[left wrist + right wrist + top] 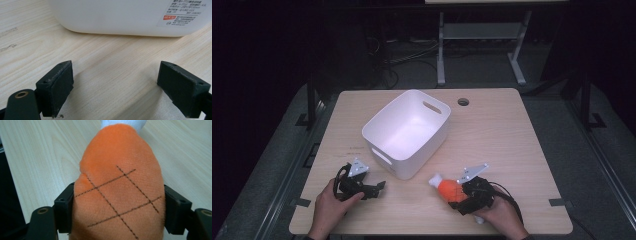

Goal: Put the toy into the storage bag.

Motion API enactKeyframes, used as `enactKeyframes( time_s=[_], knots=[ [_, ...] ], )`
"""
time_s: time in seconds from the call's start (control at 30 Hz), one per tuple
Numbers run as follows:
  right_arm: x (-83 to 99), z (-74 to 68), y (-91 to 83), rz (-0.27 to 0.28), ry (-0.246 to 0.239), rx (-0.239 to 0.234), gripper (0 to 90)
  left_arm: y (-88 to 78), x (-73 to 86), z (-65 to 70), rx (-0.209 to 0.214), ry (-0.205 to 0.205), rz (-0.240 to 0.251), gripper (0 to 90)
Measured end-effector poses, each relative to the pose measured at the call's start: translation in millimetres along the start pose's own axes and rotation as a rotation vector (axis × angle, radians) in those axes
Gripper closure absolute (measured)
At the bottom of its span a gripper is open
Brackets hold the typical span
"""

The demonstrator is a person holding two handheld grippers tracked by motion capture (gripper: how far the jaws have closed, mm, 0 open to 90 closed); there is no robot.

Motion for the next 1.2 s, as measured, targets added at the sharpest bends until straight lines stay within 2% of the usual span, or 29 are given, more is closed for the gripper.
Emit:
enactKeyframes(
  time_s=[0.43,0.87,1.2],
  knots=[
    [5.0,10.2,-19.8,0.003,-0.044,-0.013,26.6,0.0,0.0,0.0,0.000,0.000,0.000,12.6],
    [10.1,24.2,-35.0,0.011,-0.059,-0.033,26.4,0.0,0.0,0.0,0.000,0.000,0.000,12.6],
    [5.9,33.7,-47.9,0.033,-0.069,-0.030,26.4,0.0,0.0,0.0,0.000,0.000,0.000,12.6]
  ],
)
Point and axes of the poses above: each handheld gripper's, and its own axes: y roughly forward along the jaws, x roughly out of its underside, z roughly to its right, the point moved 8 cm from there along y, roughly forward along the jaws, and after that the axes turned 9 degrees about -x, right-handed, at the moved point
